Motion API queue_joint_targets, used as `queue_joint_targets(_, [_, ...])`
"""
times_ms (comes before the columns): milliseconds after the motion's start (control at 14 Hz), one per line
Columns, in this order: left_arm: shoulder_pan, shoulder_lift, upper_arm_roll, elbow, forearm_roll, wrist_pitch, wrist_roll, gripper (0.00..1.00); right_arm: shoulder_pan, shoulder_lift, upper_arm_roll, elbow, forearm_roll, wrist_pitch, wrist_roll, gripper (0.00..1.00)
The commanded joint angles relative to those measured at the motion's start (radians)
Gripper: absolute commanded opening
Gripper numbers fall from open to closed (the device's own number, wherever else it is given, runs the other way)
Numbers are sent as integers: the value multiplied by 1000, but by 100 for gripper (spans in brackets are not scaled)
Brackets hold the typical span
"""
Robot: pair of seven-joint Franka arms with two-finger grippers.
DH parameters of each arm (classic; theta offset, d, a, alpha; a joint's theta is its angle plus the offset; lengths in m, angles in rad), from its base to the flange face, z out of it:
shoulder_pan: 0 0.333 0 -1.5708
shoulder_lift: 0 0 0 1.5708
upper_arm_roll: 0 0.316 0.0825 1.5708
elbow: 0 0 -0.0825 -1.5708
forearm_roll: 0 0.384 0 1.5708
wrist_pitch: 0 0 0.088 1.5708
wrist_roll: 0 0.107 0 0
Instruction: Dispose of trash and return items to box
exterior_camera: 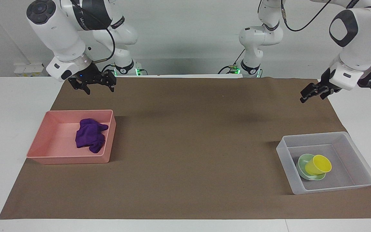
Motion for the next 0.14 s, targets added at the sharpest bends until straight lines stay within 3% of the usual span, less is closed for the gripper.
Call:
queue_joint_targets(0, [-35, -68, 12, -110, 19, 114, 20, 100, -7, -19, 5, -22, -15, 1, 11, 99])
queue_joint_targets(71, [-35, -62, 10, -90, 19, 103, 22, 100, -7, -19, 5, -23, -16, 1, 11, 99])
